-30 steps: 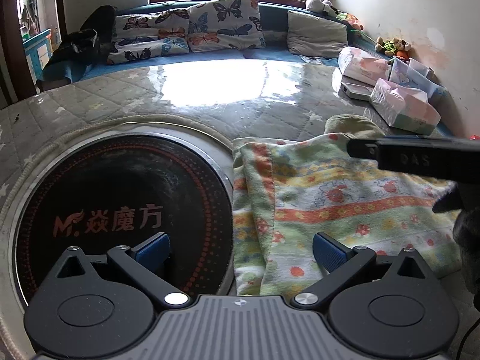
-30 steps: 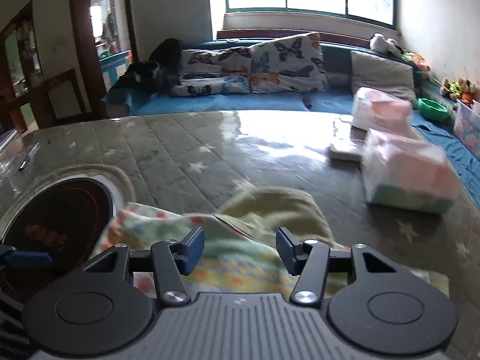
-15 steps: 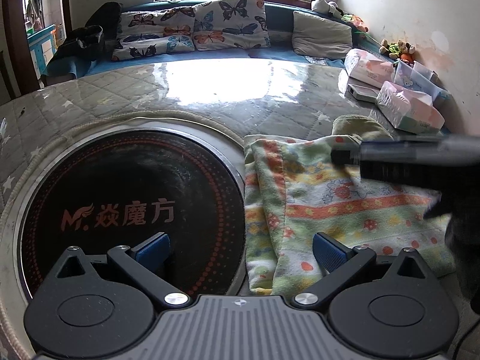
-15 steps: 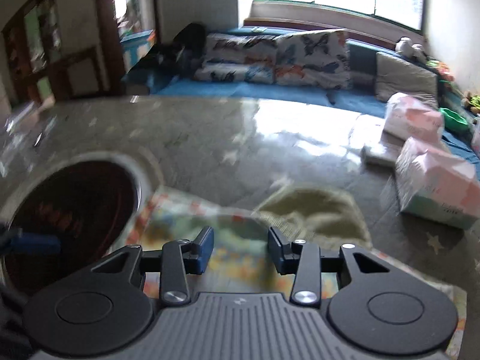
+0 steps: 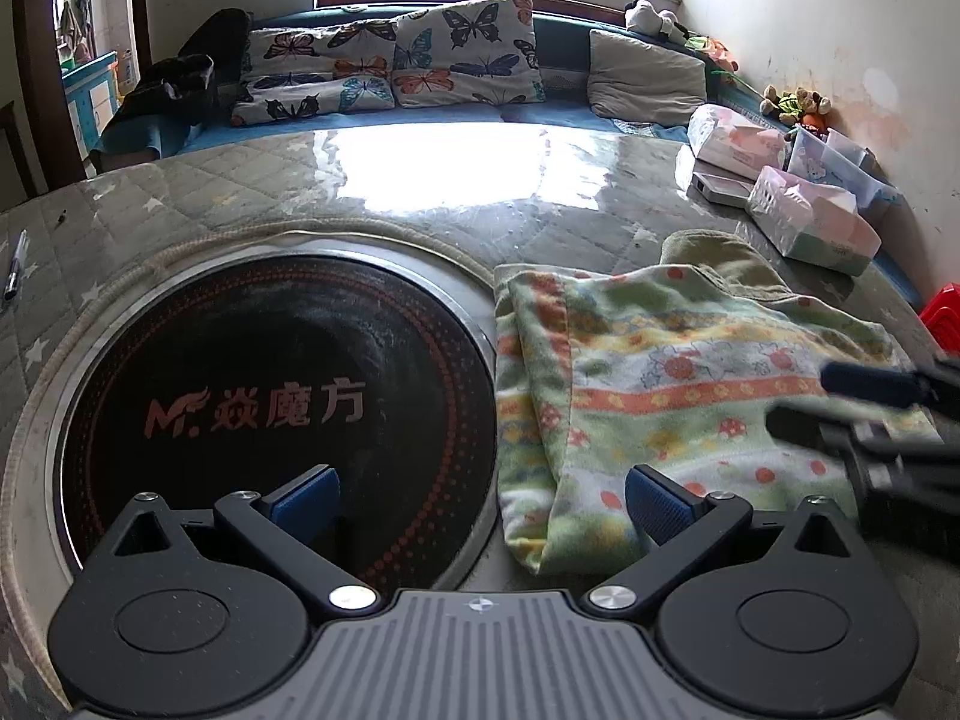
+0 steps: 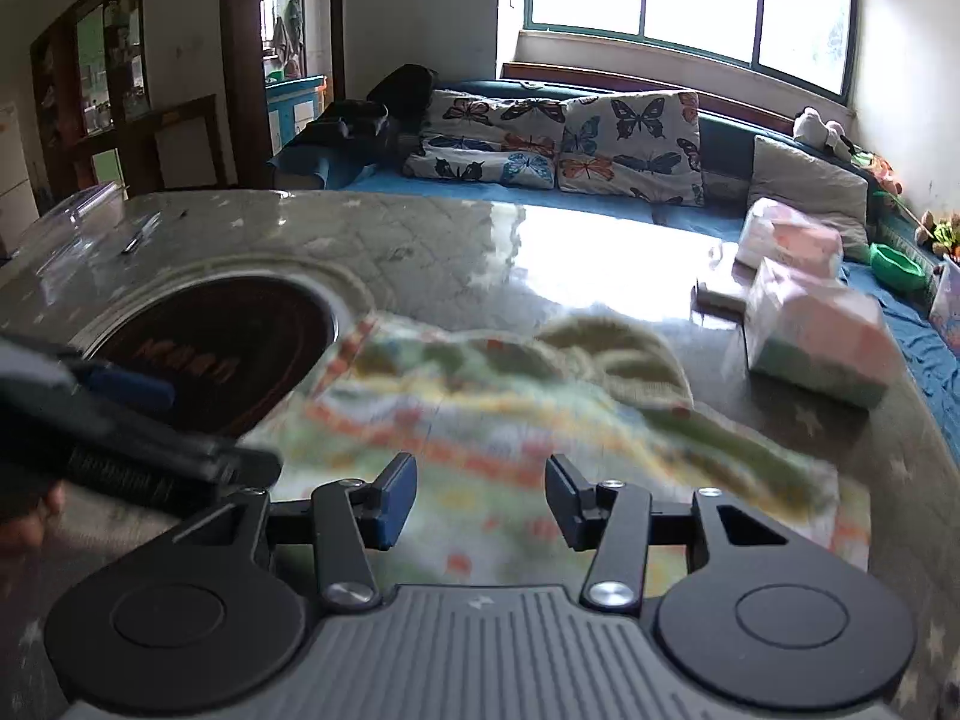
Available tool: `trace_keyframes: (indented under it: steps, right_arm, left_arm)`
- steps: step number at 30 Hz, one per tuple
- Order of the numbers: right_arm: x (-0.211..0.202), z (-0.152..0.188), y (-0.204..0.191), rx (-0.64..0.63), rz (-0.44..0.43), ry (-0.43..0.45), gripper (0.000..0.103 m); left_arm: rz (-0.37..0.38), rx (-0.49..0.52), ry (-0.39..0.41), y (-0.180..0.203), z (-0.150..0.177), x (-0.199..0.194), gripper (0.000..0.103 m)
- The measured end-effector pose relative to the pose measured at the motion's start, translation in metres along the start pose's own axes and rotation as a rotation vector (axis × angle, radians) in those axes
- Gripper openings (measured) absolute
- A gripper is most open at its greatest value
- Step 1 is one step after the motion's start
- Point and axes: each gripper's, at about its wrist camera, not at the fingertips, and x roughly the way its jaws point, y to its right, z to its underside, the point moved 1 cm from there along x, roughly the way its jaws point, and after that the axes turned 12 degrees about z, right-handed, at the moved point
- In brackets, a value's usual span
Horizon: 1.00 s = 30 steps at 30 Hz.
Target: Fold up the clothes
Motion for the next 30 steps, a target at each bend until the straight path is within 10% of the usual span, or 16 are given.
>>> trace_keyframes:
  steps: [30]
  right_arm:
    - [-0.027,0.044,0.024,0.169,0.107,0.004,0.098]
  left_arm:
    - [0.031,0.036,0.009,0.022,0.013,-0.008,0.103]
